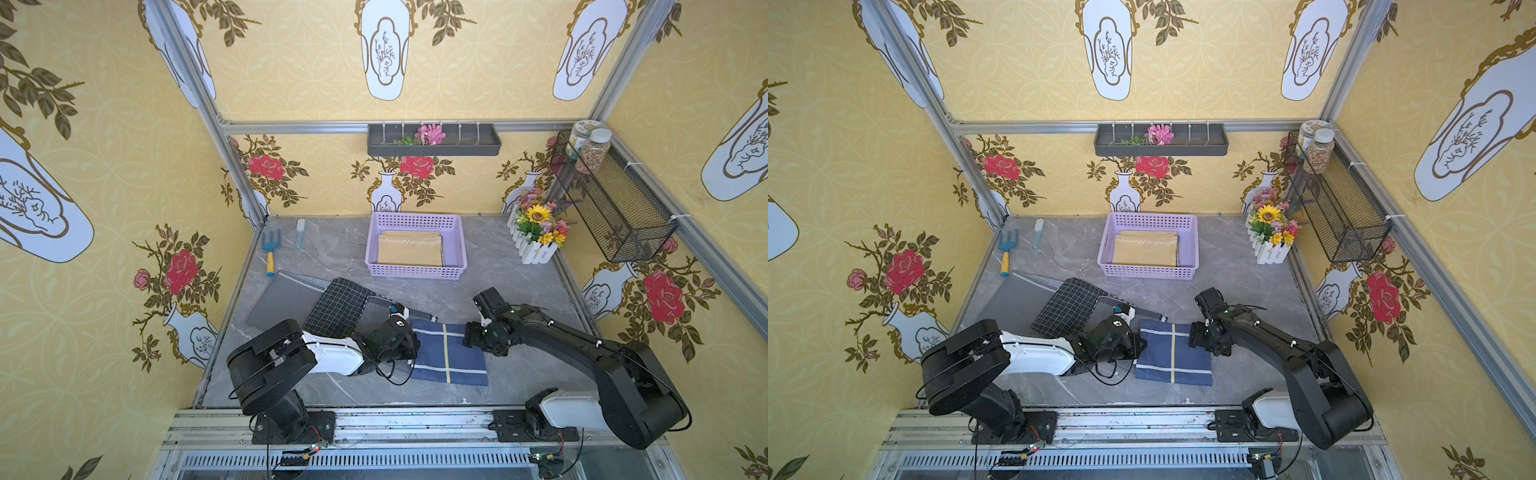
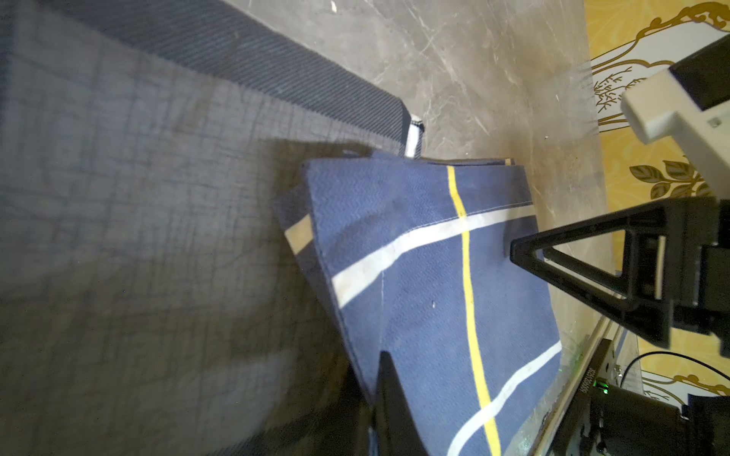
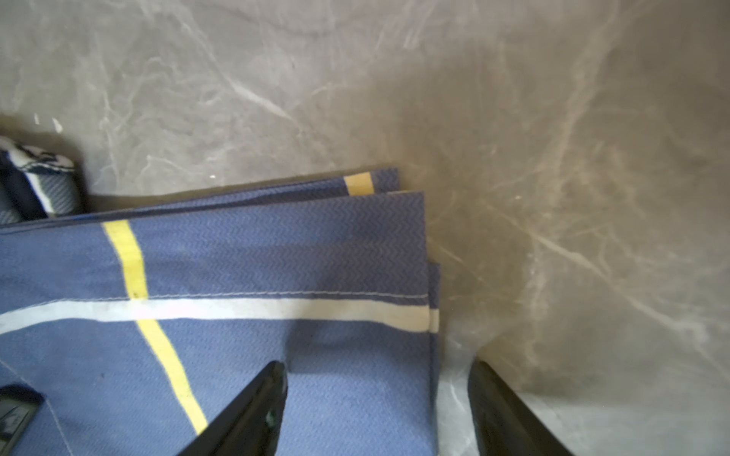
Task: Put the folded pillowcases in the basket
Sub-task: Pick up the pillowcase from the center of the board.
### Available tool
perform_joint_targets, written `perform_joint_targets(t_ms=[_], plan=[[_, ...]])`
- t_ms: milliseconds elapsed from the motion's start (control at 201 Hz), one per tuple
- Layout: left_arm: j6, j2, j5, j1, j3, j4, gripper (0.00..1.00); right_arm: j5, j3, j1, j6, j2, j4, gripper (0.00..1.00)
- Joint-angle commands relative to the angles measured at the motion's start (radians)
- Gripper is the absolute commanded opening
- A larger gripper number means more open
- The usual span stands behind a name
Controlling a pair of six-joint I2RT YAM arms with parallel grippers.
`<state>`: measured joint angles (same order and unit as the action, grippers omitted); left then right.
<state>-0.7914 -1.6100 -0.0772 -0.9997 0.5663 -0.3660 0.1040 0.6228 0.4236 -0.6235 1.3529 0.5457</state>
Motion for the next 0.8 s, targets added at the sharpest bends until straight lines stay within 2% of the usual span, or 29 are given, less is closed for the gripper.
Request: perform_joint_targets(t_ms=[0,254,553,792], plan=[[0.012,-0.004,-0.014,0.000,0.002,0.001,0.00,0.045,-0.015,0.001,-0.002,0.022,-0.053,0.67],[0.013,-0.001,-0.018,0.000,0.001,0.001,0.00,0.043,-0.015,0.000,-0.001,0.021,-0.058,0.45],[0.015,0.010,-0.027,0.000,0.000,0.007,0.00,0.026,-0.028,0.000,-0.005,0.015,-0.055,0.31],[0.012,0.031,-0.041,0.001,-0.014,0.010,0.00,0.032,-0.040,0.000,-0.009,-0.004,-0.065,0.10]])
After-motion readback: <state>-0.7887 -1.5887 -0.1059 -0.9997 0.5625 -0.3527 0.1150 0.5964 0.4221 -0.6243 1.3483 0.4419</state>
